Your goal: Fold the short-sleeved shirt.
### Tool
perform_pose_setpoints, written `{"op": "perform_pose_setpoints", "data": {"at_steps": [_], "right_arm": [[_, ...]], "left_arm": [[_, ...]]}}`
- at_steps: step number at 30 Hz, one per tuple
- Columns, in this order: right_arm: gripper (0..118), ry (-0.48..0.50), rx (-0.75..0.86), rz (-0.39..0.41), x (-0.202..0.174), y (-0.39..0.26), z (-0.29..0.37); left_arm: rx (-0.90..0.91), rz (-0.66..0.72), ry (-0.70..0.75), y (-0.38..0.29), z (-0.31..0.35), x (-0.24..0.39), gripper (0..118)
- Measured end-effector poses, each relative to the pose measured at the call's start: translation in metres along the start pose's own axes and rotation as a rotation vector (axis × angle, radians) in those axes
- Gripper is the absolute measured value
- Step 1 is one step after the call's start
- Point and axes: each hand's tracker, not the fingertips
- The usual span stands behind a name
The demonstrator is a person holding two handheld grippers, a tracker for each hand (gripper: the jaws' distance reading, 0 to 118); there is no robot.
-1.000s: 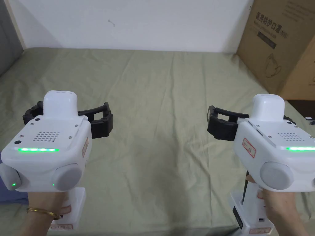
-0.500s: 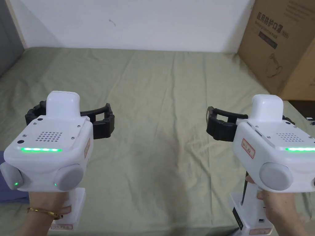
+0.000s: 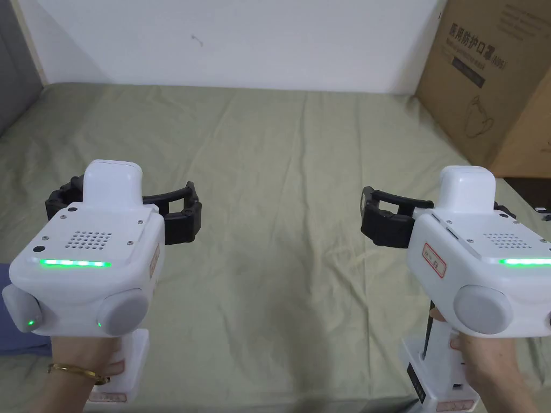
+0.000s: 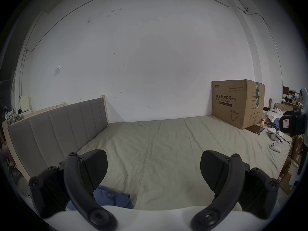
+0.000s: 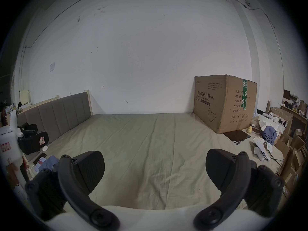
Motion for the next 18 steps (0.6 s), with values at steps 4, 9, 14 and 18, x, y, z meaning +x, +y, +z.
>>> {"op": "perform_pose_setpoints", "data": {"at_steps": [4,9,14,18], "right_arm": [[118,0.000,0.000,0.003,-0.0003,-0.0002,0.0003],[118,0.000,-0.002,0.003,0.0010,-0.0018,-0.0007],[118,0.001,-0.001,0.006,0.0013,-0.0022,-0.0014],[118,0.004,0.001,0.007,0.0009,-0.0019,-0.0016]], "left_arm": [[0.000,-0.006,0.000,-0.0010,-0.0004,0.0010,112],[0.002,-0.007,-0.003,-0.0010,-0.0002,0.0020,112],[0.005,-0.010,-0.004,-0.0006,0.0008,0.0022,112],[0.007,-0.009,-0.004,0.0001,0.0016,0.0018,112]]}}
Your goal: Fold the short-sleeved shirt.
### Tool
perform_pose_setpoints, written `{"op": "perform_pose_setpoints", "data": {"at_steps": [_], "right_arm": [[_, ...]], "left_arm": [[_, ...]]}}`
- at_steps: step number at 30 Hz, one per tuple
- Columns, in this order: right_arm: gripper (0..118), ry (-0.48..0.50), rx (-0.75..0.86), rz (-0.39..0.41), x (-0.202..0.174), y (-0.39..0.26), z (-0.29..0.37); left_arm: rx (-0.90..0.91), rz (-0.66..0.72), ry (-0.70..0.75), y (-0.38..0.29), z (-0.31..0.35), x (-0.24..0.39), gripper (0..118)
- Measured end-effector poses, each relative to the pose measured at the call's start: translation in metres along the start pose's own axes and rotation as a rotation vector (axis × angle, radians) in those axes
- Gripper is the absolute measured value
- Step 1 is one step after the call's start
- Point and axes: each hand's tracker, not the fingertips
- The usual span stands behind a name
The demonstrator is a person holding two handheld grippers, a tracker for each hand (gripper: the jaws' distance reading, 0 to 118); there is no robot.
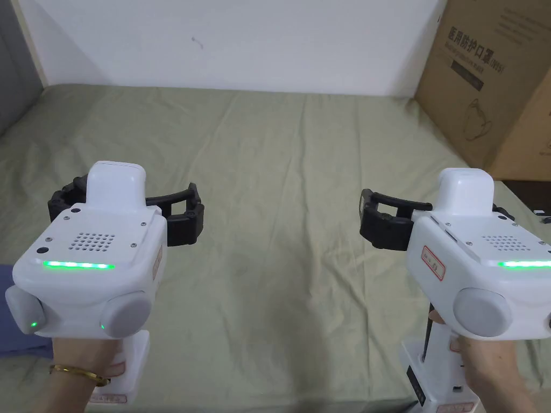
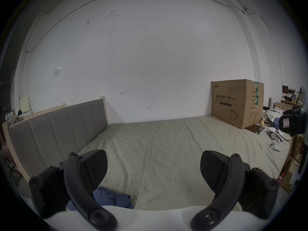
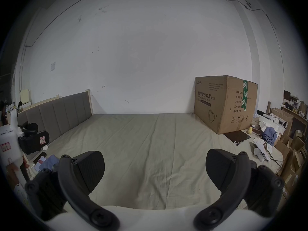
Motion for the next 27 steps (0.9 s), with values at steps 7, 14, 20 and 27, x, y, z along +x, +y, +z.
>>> {"op": "perform_pose_setpoints", "data": {"at_steps": [7,14,20,27], "right_arm": [[118,0.002,0.004,0.008,-0.002,0.001,0.002],[118,-0.021,-0.004,0.013,-0.005,0.005,0.004],[118,-0.101,-0.171,-0.164,-0.006,0.038,0.012],[118,-0.160,-0.447,-0.128,-0.022,0.038,0.025]], "left_arm": [[0.000,0.008,0.002,-0.001,0.000,-0.002,112],[-0.007,0.016,-0.002,-0.001,0.004,0.000,112],[-0.085,0.215,-0.050,-0.011,0.019,0.003,112],[-0.360,0.226,-0.018,-0.070,0.020,0.018,112]]}}
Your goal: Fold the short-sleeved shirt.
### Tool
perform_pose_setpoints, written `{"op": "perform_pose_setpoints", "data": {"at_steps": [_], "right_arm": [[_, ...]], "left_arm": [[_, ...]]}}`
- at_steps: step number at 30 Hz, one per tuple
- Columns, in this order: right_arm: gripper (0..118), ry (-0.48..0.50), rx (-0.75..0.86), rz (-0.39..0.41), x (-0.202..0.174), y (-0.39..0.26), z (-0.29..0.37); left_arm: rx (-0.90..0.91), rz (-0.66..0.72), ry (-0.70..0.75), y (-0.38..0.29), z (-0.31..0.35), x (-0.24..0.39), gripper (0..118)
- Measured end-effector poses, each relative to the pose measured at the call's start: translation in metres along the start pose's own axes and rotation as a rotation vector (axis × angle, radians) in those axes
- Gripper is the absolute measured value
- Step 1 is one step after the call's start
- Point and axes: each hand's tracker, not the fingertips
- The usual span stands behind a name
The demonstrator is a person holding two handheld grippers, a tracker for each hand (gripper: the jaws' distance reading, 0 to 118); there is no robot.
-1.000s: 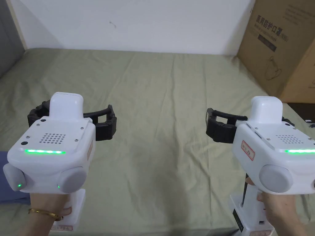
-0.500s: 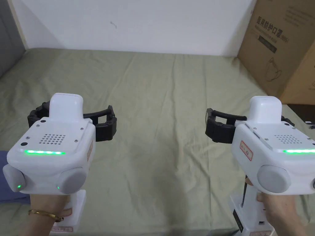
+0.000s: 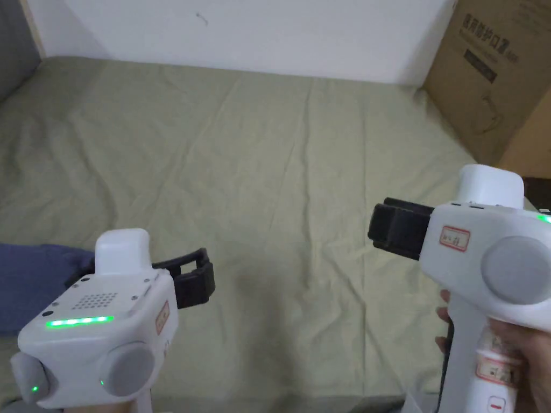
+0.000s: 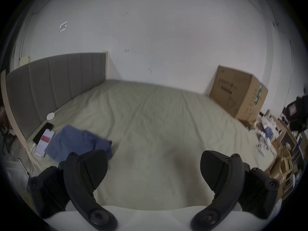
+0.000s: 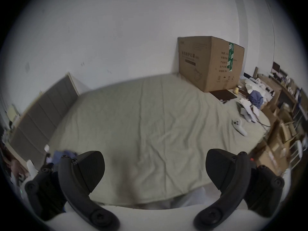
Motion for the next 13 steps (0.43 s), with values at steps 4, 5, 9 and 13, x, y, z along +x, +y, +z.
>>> {"op": "perform_pose_setpoints", "data": {"at_steps": [4,5,9,13], "right_arm": [[118,-0.073,-0.022,0.077,-0.014,-0.028,-0.005],[118,-0.053,0.002,0.071,-0.014,-0.036,-0.007],[118,0.013,-0.050,-0.024,-0.010,-0.037,-0.024],[118,0.053,-0.114,-0.126,-0.004,-0.027,-0.067]], "left_arm": [[-0.062,-0.040,0.031,-0.023,-0.007,0.000,112],[-0.076,-0.040,0.034,-0.026,-0.009,-0.001,112],[-0.118,-0.022,0.049,-0.029,-0.022,-0.006,112],[-0.143,-0.018,0.071,-0.023,-0.049,-0.010,112]]}}
